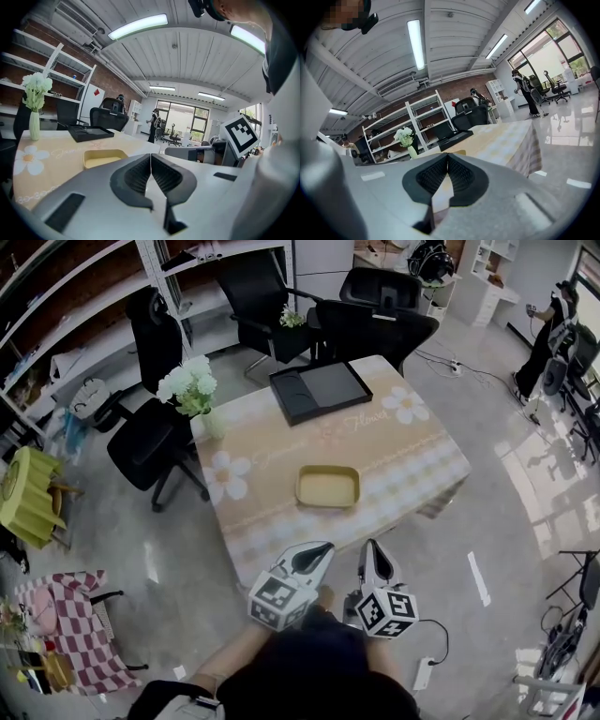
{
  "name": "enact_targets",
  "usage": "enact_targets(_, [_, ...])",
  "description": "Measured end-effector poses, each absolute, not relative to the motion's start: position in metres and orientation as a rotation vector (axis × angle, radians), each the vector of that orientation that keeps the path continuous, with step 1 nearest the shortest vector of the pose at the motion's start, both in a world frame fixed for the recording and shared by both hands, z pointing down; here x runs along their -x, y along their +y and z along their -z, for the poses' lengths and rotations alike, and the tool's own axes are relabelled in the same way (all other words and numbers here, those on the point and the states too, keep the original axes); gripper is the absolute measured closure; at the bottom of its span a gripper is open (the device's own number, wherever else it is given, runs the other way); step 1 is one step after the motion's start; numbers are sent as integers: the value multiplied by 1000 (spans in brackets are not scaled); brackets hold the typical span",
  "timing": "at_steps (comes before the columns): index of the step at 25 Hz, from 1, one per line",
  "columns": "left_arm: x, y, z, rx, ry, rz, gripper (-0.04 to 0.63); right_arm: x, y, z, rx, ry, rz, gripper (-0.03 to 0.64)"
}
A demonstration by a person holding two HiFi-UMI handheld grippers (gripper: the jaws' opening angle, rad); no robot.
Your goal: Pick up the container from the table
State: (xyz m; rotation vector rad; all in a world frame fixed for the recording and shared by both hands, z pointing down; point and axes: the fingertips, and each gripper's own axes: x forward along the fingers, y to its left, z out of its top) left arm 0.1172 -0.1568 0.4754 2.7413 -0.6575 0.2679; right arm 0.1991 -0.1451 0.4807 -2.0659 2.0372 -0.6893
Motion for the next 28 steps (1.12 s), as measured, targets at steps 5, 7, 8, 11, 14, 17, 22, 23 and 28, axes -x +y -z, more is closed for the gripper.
enact_targets(5, [-128,-174,-479,-2732,-708,-265,584,-213,-163,-486,2039,2077,701,612])
enact_targets(7, [-131,-180,-481,-2728,-727,-261,584,-217,-170,-487,2026,2089,700,612])
enact_targets(8, [-132,-183,-482,-2725,-737,-260,584,-219,-174,-488,2020,2095,699,612])
enact_targets(11, [-135,-191,-485,-2715,-760,-254,584,-224,-182,-490,2003,2112,697,612])
enact_targets(14, [-140,-194,-487,-2713,-764,-250,584,-229,-187,-493,2000,2119,701,612])
enact_targets(17, [-144,-195,-488,-2718,-759,-252,584,-232,-189,-494,2002,2113,705,612])
enact_targets(22, [-142,-196,-490,-2707,-764,-241,584,-231,-190,-498,2004,2122,713,612])
enact_targets(23, [-140,-196,-490,-2703,-768,-238,584,-230,-189,-498,2005,2124,714,612])
enact_targets(28, [-136,-198,-489,-2691,-782,-228,584,-229,-187,-501,2016,2129,723,612])
